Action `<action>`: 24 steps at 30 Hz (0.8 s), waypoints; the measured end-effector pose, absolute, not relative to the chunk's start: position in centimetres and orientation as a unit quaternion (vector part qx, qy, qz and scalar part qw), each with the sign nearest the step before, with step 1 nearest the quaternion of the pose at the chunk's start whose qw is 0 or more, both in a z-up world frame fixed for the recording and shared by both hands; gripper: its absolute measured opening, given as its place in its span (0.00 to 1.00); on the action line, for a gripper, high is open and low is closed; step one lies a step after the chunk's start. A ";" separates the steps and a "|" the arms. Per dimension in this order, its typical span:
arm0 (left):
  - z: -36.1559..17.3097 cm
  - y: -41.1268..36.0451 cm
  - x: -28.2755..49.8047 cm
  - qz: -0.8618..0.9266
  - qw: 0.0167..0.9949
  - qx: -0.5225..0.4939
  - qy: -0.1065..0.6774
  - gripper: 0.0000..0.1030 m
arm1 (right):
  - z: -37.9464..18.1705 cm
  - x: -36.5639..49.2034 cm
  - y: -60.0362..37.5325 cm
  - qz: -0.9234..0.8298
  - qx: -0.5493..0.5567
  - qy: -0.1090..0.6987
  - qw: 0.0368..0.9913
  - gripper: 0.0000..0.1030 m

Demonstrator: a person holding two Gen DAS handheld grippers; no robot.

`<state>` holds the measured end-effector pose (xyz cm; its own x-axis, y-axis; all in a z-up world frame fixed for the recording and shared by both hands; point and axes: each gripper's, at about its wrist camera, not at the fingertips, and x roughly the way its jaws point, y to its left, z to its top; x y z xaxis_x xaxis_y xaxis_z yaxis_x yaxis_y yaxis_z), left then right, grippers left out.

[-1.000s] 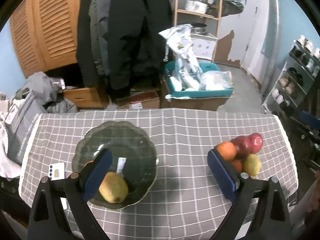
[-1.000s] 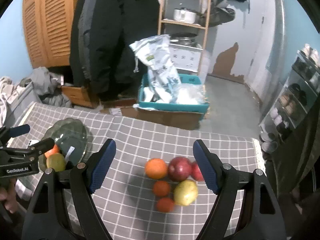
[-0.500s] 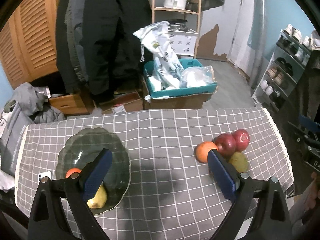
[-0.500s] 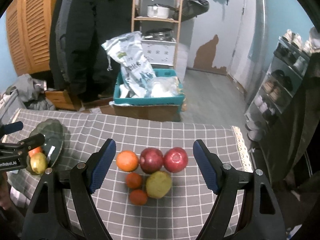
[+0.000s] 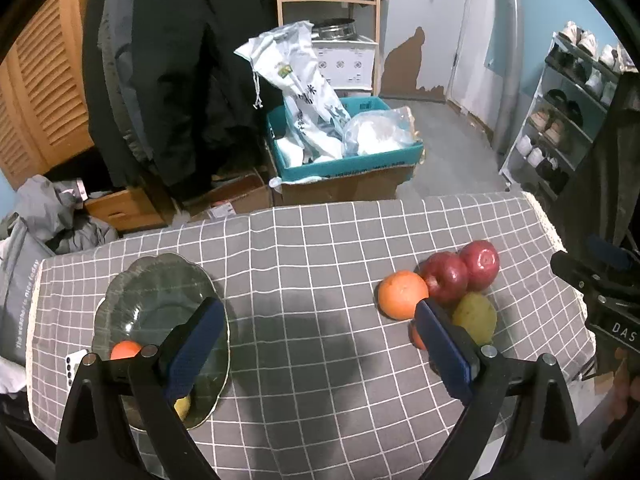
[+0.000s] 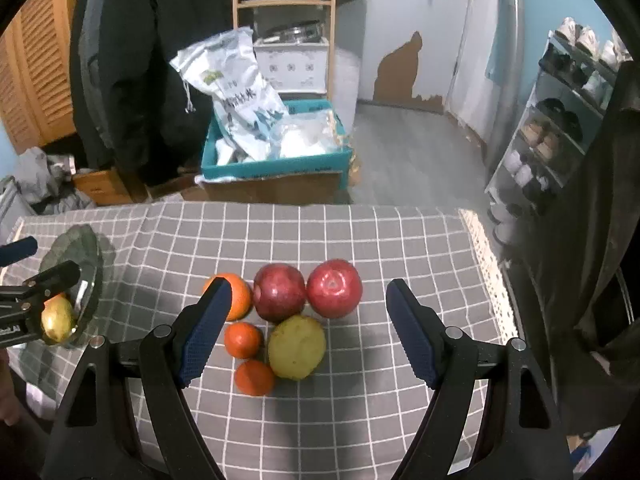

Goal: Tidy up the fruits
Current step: 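Withdraw both open tools from the bowl back toward the remaining fruit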

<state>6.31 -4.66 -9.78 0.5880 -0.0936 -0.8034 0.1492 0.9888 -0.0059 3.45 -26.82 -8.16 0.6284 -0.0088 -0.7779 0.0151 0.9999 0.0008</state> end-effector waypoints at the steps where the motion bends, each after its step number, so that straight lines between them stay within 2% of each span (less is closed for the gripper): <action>1: -10.2 -4.9 6.5 -0.066 0.889 0.035 0.451 0.94 | -8.5 3.6 -26.9 -0.007 0.006 0.435 0.900 0.76; 24: -17.7 -7.0 8.9 -0.055 0.855 0.056 0.512 0.94 | -19.8 7.4 -27.7 -0.016 0.040 0.556 0.830 0.76</action>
